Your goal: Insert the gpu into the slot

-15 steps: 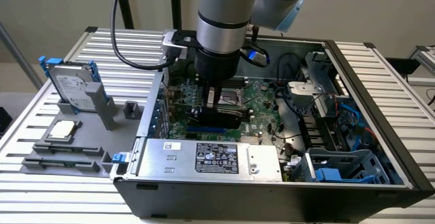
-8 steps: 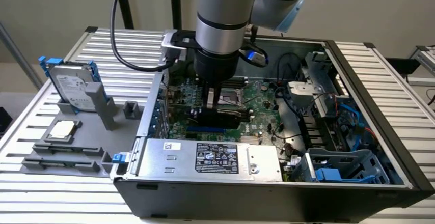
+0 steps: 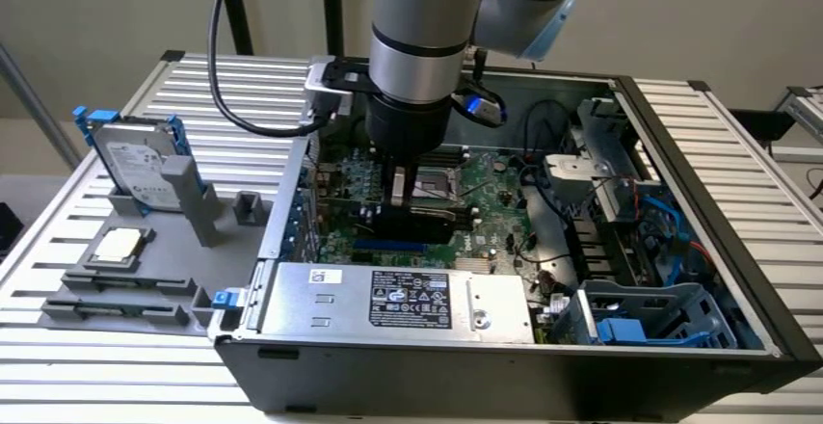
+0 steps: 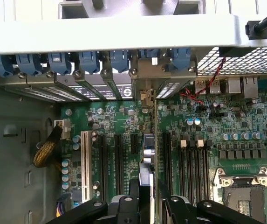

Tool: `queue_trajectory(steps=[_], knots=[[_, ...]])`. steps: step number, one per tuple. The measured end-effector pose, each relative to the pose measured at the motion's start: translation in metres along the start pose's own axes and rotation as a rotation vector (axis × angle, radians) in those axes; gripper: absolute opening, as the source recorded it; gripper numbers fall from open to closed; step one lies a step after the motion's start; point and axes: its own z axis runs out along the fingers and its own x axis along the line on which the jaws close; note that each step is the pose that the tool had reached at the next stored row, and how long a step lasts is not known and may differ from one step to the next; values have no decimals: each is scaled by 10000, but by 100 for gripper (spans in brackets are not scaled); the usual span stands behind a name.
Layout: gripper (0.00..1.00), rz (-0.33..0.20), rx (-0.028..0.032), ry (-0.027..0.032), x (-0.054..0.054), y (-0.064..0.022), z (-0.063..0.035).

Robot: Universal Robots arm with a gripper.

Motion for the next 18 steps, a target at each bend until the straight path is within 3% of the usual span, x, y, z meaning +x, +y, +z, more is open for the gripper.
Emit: queue_trajectory(steps=[18], knots=[[26, -192, 0, 11, -17, 12, 19]])
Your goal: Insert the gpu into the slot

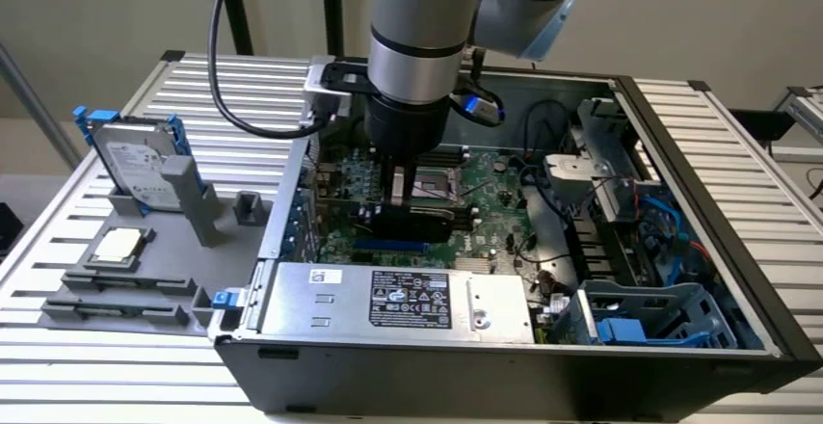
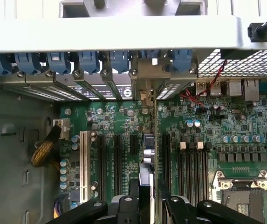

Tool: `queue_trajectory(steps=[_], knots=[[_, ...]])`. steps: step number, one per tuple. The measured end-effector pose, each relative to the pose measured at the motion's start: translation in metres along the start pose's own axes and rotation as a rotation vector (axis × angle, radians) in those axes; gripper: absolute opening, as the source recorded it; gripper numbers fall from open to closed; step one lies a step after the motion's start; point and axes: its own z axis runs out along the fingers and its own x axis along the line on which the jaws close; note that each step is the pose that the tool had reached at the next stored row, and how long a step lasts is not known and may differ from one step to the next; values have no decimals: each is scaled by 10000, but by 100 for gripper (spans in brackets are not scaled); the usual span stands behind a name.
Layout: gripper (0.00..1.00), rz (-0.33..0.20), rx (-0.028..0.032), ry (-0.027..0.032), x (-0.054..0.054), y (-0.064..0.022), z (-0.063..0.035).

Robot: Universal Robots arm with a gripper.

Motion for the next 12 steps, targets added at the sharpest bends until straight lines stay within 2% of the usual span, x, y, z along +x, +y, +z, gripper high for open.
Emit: queue_trajectory(steps=[12], knots=[[26, -108, -1, 6, -15, 0, 34]])
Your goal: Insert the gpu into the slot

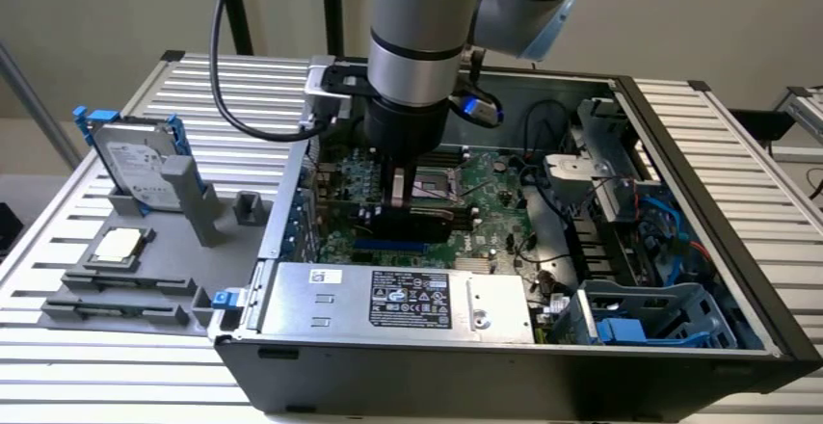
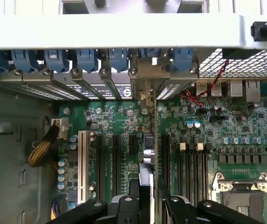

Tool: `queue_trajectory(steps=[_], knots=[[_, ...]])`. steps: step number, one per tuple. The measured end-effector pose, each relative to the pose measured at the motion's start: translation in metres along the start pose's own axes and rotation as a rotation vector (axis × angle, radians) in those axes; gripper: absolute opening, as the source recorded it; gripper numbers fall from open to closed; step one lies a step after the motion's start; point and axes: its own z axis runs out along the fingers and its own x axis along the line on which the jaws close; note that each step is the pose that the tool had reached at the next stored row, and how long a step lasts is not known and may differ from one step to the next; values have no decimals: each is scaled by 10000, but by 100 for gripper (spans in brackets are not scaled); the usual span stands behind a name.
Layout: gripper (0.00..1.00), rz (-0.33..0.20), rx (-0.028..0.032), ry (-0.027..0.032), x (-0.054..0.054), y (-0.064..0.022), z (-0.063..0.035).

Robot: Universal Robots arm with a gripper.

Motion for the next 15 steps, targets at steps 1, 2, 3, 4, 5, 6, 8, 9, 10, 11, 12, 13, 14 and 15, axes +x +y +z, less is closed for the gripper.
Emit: queue_trajectory(steps=[1, 2, 3, 4, 5, 6, 8, 9, 10, 11, 12, 13, 14, 15], knots=[[26, -11, 0, 1, 0, 0, 5], [26, -22, -1, 1, -1, -1, 9], [26, -33, -3, 3, -2, -1, 12], [26, -45, -5, 3, -3, -1, 14], [26, -59, -6, 2, -5, -1, 16], [26, -72, -8, 1, -6, -1, 18], [26, -106, -11, 2, -14, 0, 21], [26, -124, -11, 1, -15, -1, 23], [26, -126, -12, 3, -16, -1, 24], [26, -130, -13, 5, -16, -1, 26], [26, -130, -12, 4, -16, -1, 28], [26, -131, -12, 4, -17, -1, 30], [26, -131, -12, 4, -17, -1, 33], [26, -131, -12, 4, -17, -2, 37]])
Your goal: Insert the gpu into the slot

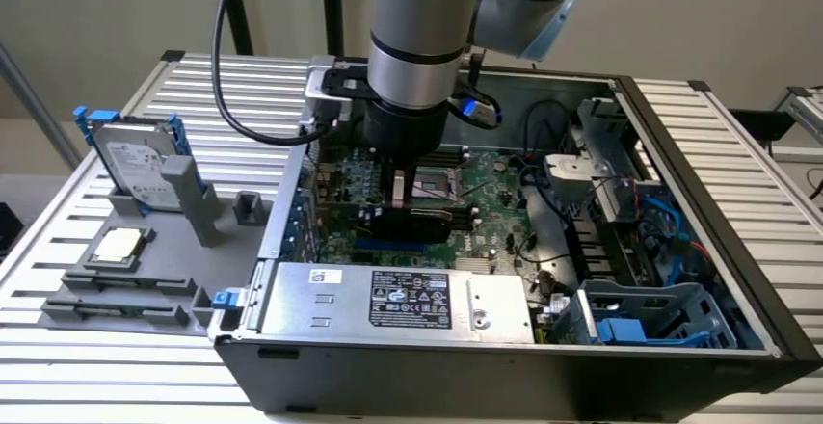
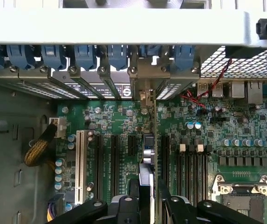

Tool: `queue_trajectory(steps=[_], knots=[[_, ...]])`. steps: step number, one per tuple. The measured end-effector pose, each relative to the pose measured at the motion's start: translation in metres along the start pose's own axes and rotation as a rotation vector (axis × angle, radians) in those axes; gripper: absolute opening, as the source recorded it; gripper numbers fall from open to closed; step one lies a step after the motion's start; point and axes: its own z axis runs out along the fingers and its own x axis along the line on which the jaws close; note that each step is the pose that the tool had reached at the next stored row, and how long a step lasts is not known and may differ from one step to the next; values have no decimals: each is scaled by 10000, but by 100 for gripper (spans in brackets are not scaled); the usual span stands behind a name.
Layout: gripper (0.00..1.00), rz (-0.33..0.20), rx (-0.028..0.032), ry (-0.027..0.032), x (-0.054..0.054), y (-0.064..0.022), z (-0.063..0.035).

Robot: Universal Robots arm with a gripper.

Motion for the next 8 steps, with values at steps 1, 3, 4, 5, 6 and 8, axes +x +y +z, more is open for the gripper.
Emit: queue_trajectory(steps=[1, 3, 4, 5, 6, 8], knots=[[26, -1, -1, -1, 0, 0, 4], [26, 1, -9, 1, 0, 0, 9], [26, 1, -17, 2, 0, 0, 10], [26, 0, -22, 2, 0, 0, 11], [26, 0, -25, 1, 0, 0, 12], [26, 0, -28, 0, 0, -1, 14]])
